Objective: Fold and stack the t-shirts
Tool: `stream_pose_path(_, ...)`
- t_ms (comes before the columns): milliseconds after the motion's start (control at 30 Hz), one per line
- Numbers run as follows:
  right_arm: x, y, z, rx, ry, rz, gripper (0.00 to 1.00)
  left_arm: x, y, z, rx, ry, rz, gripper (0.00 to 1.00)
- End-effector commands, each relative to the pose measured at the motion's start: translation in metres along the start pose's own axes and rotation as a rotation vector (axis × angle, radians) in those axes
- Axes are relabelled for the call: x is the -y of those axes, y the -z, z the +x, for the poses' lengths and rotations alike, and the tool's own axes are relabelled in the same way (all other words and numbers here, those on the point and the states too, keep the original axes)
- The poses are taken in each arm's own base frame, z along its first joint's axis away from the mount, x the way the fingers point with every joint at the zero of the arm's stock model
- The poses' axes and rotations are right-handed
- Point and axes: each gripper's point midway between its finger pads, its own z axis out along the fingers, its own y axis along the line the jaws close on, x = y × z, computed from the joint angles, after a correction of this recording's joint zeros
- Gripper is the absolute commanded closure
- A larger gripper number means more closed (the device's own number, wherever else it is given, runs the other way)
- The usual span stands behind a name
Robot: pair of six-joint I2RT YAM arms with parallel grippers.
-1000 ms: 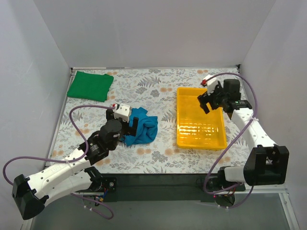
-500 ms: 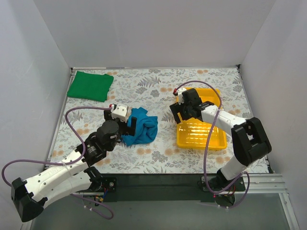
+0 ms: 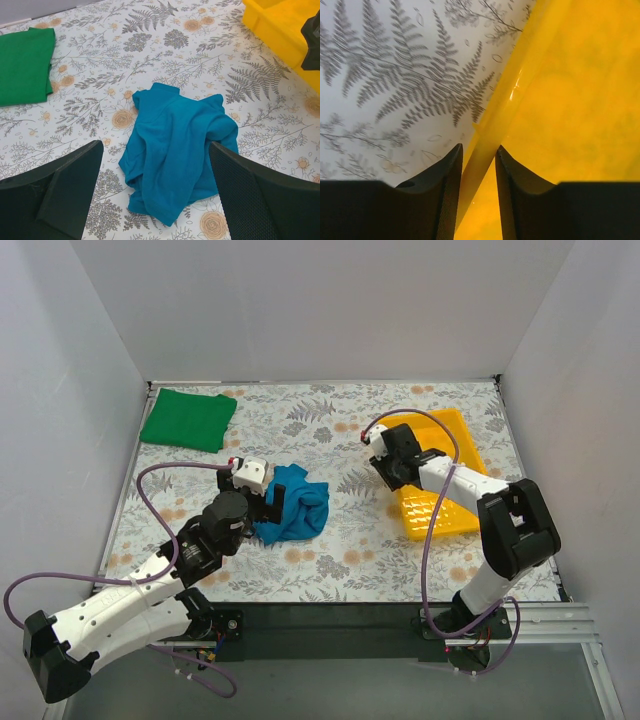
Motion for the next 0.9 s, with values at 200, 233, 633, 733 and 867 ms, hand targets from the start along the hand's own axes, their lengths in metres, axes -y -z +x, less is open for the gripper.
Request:
stream_pose_path(200,0.071,0.002,0.036,-0.146,0.548,-0.05,0.88,0.0,0.001,-0.001,0.01,0.003,0.007,0.14)
stream_pose_path(233,0.089,0.002,0.032,-0.143,0.545,-0.023,0.89,0.0,0.001,-0.001,0.01,0.003,0.007,0.14)
stream_pose_path(633,0.17,-0.031,0.032,-0.153,0.935,-0.015,0.84,0.002,-0.004,0.008,-0.019,-0.014,0.006,0.14)
stream_pose_path(733,0.181,-0.038,0.017,-0.128,0.983,0.022,0.85,0.003,-0.006,0.012,-0.033,-0.022,0.004,0.14)
stream_pose_path(867,0.199,-0.054,0.008,-0.147,1.001,0.046,0.84,0.003,-0.008,0.014,-0.04,-0.026,0.002,0.14)
